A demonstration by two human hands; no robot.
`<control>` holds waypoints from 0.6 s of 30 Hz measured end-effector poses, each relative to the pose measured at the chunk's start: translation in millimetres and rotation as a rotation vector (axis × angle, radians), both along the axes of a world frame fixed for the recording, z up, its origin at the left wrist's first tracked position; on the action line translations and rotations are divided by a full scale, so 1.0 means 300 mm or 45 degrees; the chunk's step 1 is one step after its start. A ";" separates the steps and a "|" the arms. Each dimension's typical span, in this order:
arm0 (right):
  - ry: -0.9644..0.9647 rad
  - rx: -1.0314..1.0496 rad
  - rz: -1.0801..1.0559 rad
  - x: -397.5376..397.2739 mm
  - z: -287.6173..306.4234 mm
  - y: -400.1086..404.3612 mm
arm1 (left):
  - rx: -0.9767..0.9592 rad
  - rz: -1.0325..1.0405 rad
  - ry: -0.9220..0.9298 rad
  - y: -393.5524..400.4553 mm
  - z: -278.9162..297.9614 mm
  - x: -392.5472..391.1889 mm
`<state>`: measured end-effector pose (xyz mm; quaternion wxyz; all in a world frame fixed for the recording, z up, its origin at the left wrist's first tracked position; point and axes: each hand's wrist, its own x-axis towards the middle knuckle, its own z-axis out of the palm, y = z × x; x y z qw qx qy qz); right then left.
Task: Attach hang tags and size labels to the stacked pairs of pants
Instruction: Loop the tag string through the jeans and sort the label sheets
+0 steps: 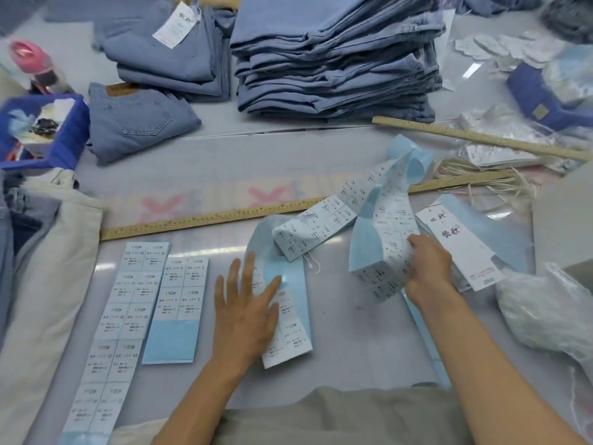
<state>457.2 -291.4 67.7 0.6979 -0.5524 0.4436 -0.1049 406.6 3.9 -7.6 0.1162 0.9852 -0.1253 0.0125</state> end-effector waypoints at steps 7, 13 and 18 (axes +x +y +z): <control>-0.038 -0.358 0.184 0.001 -0.024 0.033 | 0.166 -0.605 0.248 -0.119 -0.027 0.030; -0.025 -0.380 0.233 0.000 -0.033 0.036 | 0.208 -0.573 -0.016 -0.009 -0.050 0.004; -0.049 -0.306 0.201 0.019 -0.022 0.052 | 0.133 -0.521 -0.166 0.129 -0.041 -0.017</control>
